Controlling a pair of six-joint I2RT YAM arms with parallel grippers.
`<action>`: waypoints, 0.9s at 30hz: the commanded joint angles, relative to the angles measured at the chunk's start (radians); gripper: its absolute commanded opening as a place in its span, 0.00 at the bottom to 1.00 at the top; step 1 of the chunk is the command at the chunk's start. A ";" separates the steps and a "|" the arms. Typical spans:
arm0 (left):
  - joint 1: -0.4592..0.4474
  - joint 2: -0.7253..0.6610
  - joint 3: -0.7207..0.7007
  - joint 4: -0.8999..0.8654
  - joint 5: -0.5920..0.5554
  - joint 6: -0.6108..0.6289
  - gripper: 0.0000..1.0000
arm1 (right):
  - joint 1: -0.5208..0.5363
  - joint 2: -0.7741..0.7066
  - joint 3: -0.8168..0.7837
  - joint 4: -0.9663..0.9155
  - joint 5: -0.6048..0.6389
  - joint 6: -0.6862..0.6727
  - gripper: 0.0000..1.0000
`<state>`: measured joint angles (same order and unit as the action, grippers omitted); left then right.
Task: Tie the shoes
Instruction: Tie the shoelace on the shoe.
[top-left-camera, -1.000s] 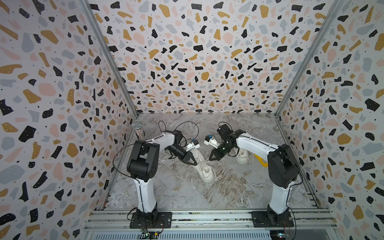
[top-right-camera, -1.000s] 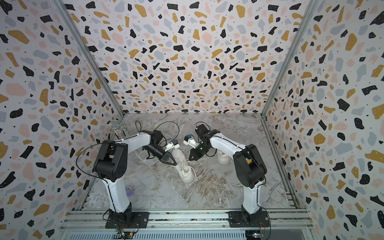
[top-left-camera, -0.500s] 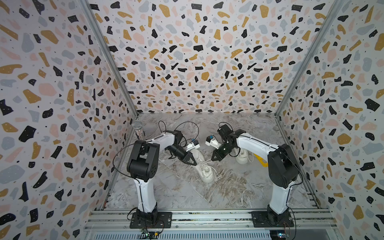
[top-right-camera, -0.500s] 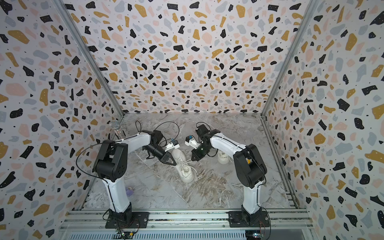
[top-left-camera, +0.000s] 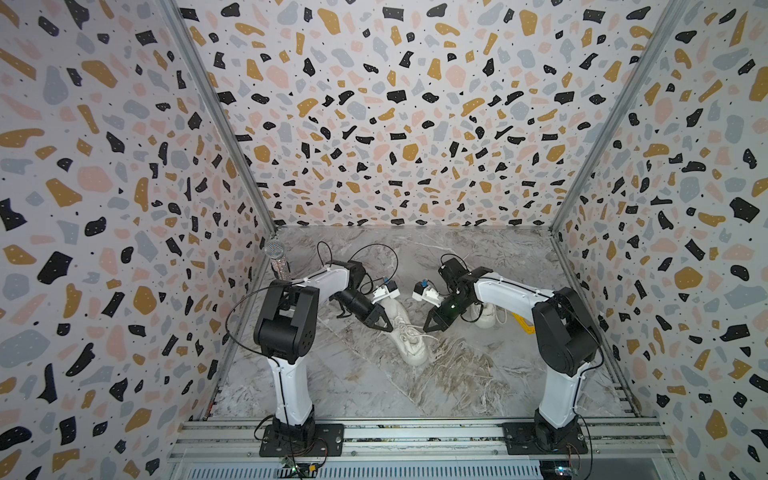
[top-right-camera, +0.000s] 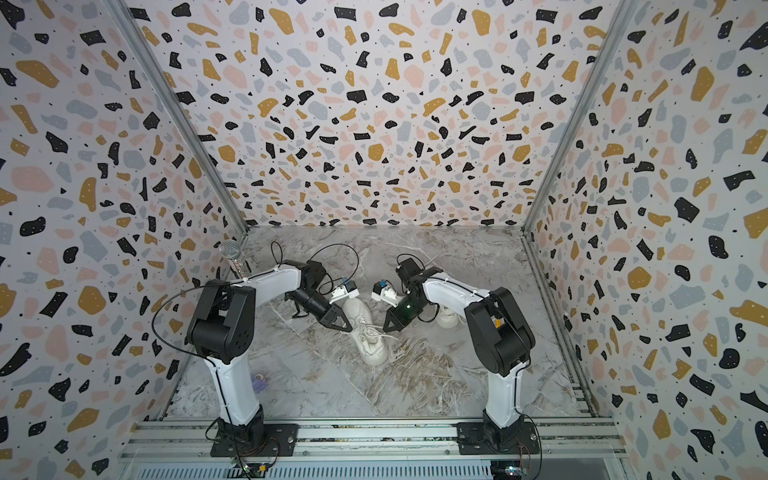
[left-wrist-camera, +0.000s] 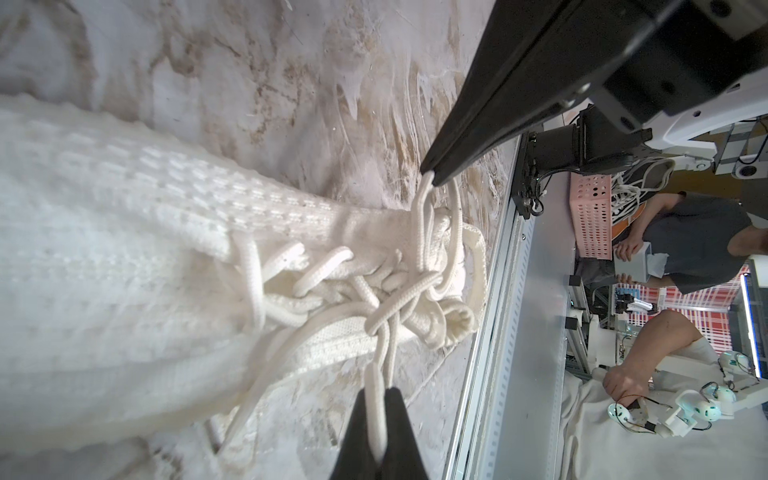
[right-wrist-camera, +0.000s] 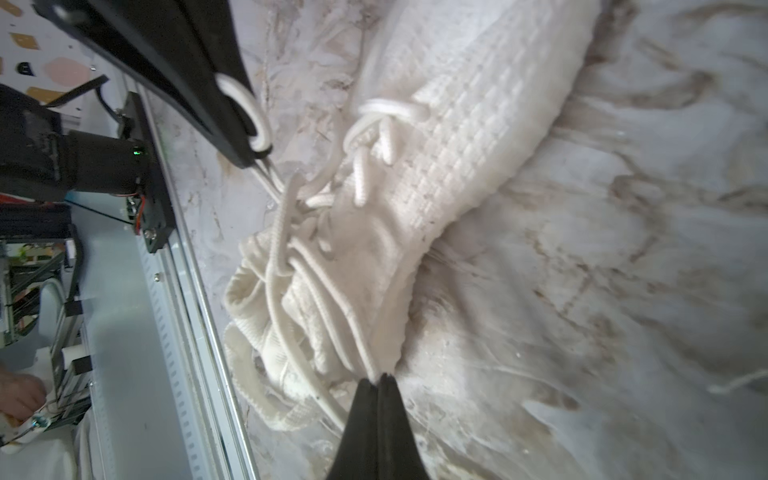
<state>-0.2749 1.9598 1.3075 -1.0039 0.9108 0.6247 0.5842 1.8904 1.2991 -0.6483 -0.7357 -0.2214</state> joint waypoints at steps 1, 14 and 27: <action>0.008 0.011 0.020 -0.048 0.019 0.026 0.00 | -0.003 -0.057 0.001 0.033 -0.083 -0.072 0.06; 0.009 0.007 0.024 -0.052 0.021 0.029 0.00 | -0.047 -0.030 0.084 0.039 -0.142 -0.233 0.54; 0.009 0.007 0.039 -0.052 0.033 0.022 0.00 | -0.026 0.152 0.280 -0.177 -0.298 -0.356 0.55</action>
<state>-0.2749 1.9602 1.3117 -1.0142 0.9306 0.6350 0.5522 2.0277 1.5257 -0.7029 -0.9764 -0.4988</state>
